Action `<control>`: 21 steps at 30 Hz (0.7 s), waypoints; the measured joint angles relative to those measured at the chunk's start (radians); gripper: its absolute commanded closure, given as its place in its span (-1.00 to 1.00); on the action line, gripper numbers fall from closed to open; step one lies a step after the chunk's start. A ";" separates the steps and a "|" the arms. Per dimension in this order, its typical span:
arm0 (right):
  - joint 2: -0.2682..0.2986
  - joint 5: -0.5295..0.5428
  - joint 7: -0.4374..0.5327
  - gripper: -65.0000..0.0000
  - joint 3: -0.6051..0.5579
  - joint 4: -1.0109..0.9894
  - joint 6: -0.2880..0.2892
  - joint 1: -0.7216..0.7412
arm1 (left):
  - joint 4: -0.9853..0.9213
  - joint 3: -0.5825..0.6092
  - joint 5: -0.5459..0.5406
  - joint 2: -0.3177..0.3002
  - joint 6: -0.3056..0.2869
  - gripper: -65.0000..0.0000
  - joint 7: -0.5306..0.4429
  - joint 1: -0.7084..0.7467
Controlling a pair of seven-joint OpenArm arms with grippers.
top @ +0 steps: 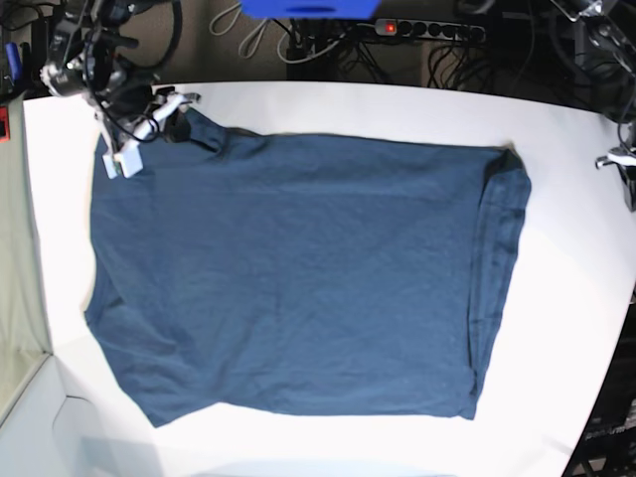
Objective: Layout the t-shirt on the table in an organized manner, then fold the t-shirt properly
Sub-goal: 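Release the shirt with the left gripper and move it away, then move the left gripper to the shirt's shoulder corner and grasp it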
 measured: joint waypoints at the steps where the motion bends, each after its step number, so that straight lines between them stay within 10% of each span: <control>1: 0.000 0.002 0.008 1.00 0.000 -0.013 0.000 0.006 | -0.013 0.002 0.026 0.001 -0.002 0.81 -0.003 -0.008; 21: -0.001 0.043 0.214 1.00 -0.153 -0.119 0.008 -0.110 | 0.090 -0.032 -0.041 -0.019 -0.006 1.00 -0.009 -0.005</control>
